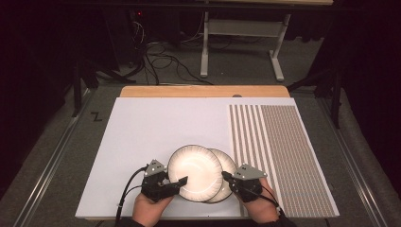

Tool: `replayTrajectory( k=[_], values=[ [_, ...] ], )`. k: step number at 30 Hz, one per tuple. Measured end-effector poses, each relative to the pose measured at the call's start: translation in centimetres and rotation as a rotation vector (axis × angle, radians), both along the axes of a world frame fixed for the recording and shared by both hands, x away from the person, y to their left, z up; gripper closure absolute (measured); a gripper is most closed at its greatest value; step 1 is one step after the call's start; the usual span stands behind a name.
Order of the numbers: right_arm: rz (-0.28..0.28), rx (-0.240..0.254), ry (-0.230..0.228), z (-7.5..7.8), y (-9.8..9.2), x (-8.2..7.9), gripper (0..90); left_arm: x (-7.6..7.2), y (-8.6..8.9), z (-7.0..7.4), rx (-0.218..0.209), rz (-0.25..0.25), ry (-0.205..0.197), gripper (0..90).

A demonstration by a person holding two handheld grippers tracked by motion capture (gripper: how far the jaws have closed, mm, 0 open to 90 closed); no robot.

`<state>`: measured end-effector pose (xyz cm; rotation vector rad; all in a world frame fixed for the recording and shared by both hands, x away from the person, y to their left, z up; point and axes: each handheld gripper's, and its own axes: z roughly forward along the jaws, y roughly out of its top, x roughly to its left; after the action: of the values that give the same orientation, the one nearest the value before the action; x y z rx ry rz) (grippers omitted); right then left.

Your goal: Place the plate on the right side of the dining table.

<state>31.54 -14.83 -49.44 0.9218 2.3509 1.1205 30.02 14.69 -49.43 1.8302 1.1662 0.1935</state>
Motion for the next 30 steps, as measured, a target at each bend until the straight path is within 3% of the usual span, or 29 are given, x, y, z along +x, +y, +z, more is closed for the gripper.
replayTrajectory(
  k=[15,22,30],
  values=[
    [-0.007,0.007,-0.012,0.2,-0.2,0.0,90.0,-0.2,-0.1,0.4,0.023,0.037,-0.034,56.9],
    [-0.016,0.011,-0.009,0.3,-0.6,0.0,90.0,-0.3,-0.4,0.6,0.032,0.043,-0.075,63.5],
    [-0.031,0.037,-0.009,0.6,-1.3,0.2,90.0,-0.7,-1.0,1.0,0.026,0.058,-0.157,68.7]
  ],
)
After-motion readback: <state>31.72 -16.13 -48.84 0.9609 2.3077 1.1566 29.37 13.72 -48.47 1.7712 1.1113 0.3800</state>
